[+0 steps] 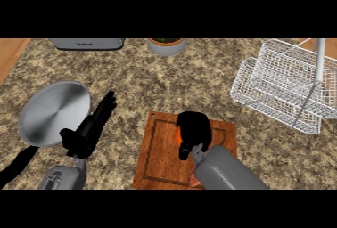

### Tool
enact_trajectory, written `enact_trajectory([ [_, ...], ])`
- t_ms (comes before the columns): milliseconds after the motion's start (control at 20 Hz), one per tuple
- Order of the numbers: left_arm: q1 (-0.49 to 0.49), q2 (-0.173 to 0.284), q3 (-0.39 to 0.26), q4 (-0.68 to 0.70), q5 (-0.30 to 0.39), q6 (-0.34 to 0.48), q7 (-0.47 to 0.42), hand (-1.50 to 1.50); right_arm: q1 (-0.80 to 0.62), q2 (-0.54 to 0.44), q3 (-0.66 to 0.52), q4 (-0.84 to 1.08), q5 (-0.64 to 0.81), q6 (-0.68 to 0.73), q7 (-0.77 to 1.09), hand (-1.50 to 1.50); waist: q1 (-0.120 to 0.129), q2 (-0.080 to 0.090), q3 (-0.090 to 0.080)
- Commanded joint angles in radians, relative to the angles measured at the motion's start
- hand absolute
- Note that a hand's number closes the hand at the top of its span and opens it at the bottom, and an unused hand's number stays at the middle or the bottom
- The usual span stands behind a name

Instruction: Pick the squash from the cutting board and place it in the tiered basket

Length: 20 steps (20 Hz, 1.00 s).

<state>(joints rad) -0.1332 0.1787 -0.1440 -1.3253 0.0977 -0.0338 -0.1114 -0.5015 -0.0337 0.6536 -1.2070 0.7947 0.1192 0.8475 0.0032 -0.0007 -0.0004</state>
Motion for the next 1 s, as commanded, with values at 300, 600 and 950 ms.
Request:
enact_trajectory([
  [300, 0.007, 0.016, 0.068, 0.002, -0.006, -0.067, 0.001, 0.0, -0.049, 0.033, -0.028, 0.082, 0.053, -0.05, -0.068, 1.5, 0.004, 0.002, 0.0],
  [600, 0.086, 0.009, 0.085, -0.026, -0.009, 0.021, -0.004, 0.0, 0.266, -0.527, -0.358, -0.064, -0.038, -0.094, -0.215, 1.5, -0.158, -0.015, 0.006],
  [950, 0.12, 0.015, 0.081, -0.066, -0.002, 0.008, -0.001, 0.0, 0.413, -0.791, -0.73, -0.068, -0.338, -0.19, -0.592, 1.5, -0.12, -0.022, 0.005],
])
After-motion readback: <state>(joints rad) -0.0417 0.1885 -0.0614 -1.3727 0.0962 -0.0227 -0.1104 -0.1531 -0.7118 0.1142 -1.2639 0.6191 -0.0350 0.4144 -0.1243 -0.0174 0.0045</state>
